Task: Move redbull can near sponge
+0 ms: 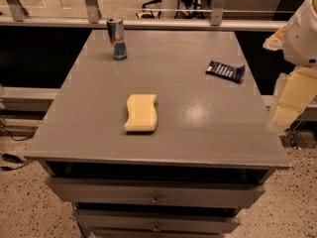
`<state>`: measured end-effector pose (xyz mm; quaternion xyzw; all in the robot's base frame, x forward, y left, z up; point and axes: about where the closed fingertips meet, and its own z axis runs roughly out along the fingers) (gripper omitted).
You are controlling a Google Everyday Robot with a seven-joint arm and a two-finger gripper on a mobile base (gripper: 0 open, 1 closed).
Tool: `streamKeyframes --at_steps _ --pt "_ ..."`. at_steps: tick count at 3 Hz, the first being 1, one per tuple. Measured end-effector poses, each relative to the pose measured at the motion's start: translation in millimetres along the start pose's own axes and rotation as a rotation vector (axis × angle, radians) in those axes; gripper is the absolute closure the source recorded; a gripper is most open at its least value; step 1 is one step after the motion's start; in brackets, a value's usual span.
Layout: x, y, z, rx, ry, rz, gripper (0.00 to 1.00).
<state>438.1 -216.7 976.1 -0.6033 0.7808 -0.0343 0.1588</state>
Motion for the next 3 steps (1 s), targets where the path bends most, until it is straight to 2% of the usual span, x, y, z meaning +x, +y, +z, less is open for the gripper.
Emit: streamKeyframes --at_steps 1,2,3 --pt "0.0 0.0 0.0 0.000 0.000 0.000 0.00" --pt "-4.9 -10.3 7.6 0.003 -0.039 0.010 0.00" --pt "-25.1 -36.2 30.2 0.005 -0.118 0.012 0.00"
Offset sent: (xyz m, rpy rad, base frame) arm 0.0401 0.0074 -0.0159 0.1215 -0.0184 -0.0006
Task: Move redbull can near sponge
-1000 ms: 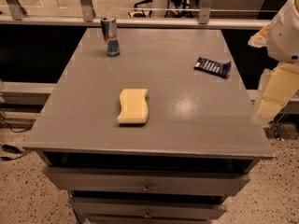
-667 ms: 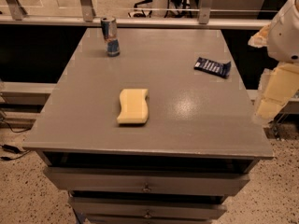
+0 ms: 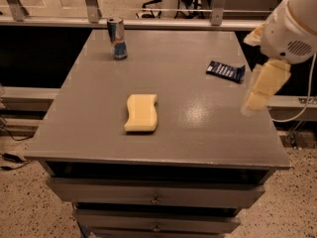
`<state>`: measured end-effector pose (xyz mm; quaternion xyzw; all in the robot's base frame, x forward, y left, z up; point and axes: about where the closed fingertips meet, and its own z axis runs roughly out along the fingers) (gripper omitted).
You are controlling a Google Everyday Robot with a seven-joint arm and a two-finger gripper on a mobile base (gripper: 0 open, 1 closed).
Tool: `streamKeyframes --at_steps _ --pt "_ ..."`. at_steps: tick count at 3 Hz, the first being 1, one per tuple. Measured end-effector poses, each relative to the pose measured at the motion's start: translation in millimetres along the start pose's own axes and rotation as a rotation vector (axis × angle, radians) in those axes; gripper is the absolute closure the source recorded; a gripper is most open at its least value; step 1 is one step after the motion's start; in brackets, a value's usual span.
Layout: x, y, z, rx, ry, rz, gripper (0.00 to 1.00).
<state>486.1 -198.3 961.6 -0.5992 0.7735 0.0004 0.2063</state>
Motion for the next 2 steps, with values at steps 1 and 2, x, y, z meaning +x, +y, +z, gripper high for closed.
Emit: streamKeyframes --at_steps 1,2 --pt "-28.6 -32.0 33.8 0.006 -0.119 0.006 0.00" --pt "-63.5 -58.0 65.4 0.032 -0.247 0.013 0.00"
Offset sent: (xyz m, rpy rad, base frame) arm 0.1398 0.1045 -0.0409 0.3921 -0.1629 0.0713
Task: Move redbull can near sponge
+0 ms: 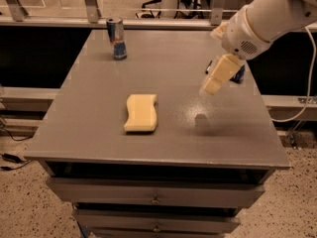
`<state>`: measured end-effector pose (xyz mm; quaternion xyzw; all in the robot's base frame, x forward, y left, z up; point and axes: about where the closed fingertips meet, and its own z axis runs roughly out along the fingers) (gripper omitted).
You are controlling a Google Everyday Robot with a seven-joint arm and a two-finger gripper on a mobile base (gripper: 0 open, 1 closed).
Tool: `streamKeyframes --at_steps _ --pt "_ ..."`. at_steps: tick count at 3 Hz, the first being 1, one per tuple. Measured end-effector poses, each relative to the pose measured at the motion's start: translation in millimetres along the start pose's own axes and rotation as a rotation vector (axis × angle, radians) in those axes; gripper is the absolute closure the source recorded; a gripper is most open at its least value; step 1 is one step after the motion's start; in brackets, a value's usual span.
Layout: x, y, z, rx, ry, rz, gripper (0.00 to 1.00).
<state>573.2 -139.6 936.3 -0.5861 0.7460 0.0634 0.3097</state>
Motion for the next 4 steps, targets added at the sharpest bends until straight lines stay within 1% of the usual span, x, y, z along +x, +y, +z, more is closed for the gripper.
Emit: streamKeyframes --at_steps 1,2,3,4 --pt "0.3 1.0 -0.4 -0.003 0.002 -0.001 0.00" --pt "-3.9 0.7 7.0 -0.009 -0.015 -0.004 0.00" --pt "-24.4 -13.1 37.3 -0.004 -0.072 0.004 0.00" --pt "-53.8 -42.4 77.4 0.011 -0.171 0.030 0.00"
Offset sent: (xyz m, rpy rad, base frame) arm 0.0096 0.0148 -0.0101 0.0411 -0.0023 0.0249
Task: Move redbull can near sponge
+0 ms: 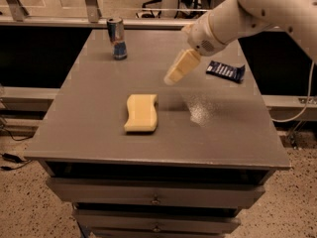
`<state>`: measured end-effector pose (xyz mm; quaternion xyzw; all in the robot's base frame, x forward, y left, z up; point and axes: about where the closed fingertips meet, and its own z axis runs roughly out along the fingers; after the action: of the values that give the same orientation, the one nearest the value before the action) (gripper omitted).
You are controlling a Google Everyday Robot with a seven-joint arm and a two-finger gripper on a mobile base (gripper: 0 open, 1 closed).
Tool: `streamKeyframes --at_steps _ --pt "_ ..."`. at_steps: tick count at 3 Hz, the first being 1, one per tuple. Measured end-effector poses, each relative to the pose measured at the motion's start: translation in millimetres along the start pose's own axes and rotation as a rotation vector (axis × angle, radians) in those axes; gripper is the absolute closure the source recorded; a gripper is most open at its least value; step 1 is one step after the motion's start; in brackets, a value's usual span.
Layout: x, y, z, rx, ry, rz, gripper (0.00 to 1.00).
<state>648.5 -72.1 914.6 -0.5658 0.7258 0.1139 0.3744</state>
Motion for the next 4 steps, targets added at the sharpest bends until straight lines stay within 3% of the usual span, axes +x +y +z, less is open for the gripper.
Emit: streamKeyframes --at_steps 1,4 --pt "-23.7 -29.6 44.5 0.022 -0.108 0.053 0.00" --pt "-96.9 -81.3 142.7 0.124 -0.350 0.179 0.00"
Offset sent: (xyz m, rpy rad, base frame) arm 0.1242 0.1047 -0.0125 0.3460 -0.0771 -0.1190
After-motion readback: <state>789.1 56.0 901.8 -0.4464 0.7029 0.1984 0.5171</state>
